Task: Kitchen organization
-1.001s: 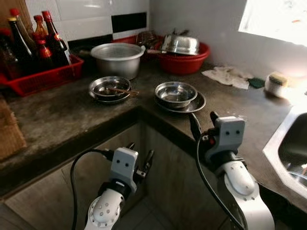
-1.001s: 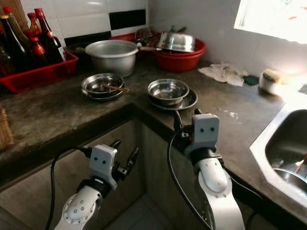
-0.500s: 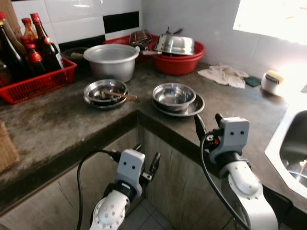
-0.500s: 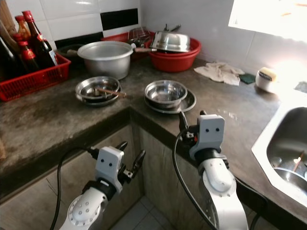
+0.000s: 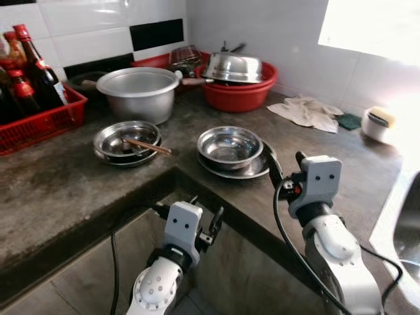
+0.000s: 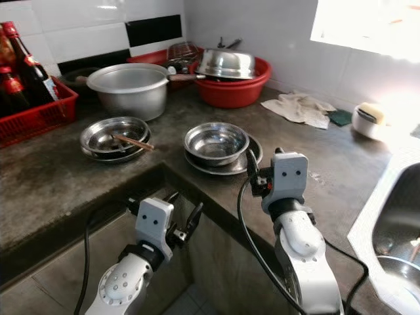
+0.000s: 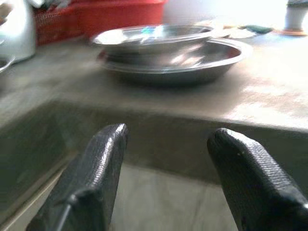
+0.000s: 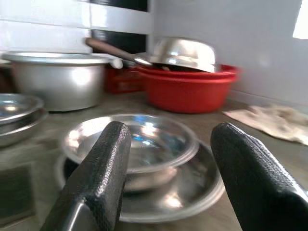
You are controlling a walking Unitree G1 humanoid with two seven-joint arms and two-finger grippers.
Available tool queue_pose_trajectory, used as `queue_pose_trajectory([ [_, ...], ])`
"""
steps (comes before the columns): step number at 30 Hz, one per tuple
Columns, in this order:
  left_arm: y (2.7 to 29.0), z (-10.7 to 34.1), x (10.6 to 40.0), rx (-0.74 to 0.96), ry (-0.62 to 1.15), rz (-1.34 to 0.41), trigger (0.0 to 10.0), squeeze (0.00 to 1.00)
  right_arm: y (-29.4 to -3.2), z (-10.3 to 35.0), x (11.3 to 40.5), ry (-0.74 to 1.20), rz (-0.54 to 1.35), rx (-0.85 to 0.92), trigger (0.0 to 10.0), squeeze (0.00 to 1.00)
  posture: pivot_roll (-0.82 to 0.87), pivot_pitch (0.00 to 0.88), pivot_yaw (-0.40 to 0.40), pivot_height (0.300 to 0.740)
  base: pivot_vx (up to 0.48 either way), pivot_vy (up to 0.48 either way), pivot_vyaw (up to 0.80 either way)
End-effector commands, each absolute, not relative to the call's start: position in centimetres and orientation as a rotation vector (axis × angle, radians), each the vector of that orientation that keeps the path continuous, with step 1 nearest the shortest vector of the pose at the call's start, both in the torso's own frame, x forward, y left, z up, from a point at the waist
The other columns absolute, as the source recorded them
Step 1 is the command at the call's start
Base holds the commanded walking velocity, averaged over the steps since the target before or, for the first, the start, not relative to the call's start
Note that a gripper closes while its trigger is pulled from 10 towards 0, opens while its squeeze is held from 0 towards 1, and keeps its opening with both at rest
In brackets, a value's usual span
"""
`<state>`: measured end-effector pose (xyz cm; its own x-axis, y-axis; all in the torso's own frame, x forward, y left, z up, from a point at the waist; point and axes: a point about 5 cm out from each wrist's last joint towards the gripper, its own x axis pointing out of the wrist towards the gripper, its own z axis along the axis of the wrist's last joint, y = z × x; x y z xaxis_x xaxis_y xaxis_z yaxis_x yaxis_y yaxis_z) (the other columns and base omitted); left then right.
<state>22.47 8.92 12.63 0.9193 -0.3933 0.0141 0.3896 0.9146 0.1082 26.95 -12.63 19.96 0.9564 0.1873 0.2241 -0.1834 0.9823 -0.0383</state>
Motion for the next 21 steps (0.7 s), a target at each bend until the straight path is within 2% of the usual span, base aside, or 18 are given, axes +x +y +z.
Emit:
queue_pose_trajectory([
  [1,8.7,12.6,22.3,0.101,-0.027,-0.412,10.0,0.00,-12.9,20.1,27.7,-0.204,0.186,-0.030,10.0,0.00,0.11,0.019,-0.047,0.740,0.000,0.000,0.00],
  [10,7.9,12.5,21.9,0.092,-0.019,-0.473,10.0,0.00,-13.2,20.0,31.4,-0.079,0.164,-0.065,10.0,0.00,0.11,0.032,-0.059,0.740,0.000,0.000,0.00],
  [11,7.9,12.6,21.8,0.094,-0.028,-0.476,10.0,0.00,-13.1,19.9,31.7,-0.056,0.168,-0.063,10.0,0.11,0.11,0.032,-0.059,0.740,0.000,0.000,0.00],
  [12,7.8,12.7,21.7,0.087,-0.034,-0.478,10.0,0.00,-13.1,20.1,32.1,-0.052,0.169,-0.057,10.0,0.80,0.11,0.033,-0.064,0.740,0.000,0.000,0.00],
  [13,7.7,12.8,21.6,0.079,-0.036,-0.483,10.0,0.00,-13.1,20.1,32.5,-0.036,0.172,-0.056,10.0,1.00,0.12,0.033,-0.065,0.740,0.000,0.000,0.00],
  [16,7.2,12.7,21.2,0.085,-0.035,-0.517,10.0,0.00,-13.3,20.1,33.9,0.023,0.149,-0.037,10.0,0.99,0.13,0.038,-0.078,0.740,0.000,0.000,0.00],
  [17,7.1,12.8,21.2,0.084,-0.035,-0.522,10.0,0.00,-13.4,20.1,34.2,0.036,0.145,-0.022,10.0,0.80,0.13,0.038,-0.082,0.740,0.000,0.000,0.00],
  [18,7.1,12.8,21.1,0.084,-0.035,-0.524,10.0,0.00,-13.4,20.2,34.4,0.044,0.143,-0.011,10.0,0.80,0.13,0.040,-0.084,0.740,0.000,0.000,0.00],
  [19,7.0,12.8,21.1,0.080,-0.034,-0.524,10.0,0.00,-13.6,20.6,34.8,0.042,0.120,-0.002,10.0,0.00,0.13,0.042,-0.086,0.740,0.000,0.000,0.00],
  [21,7.0,12.7,21.0,0.073,-0.031,-0.524,10.0,0.00,-13.9,21.0,35.4,0.068,0.096,0.034,10.0,0.00,0.13,0.043,-0.089,0.740,0.000,0.000,0.00],
])
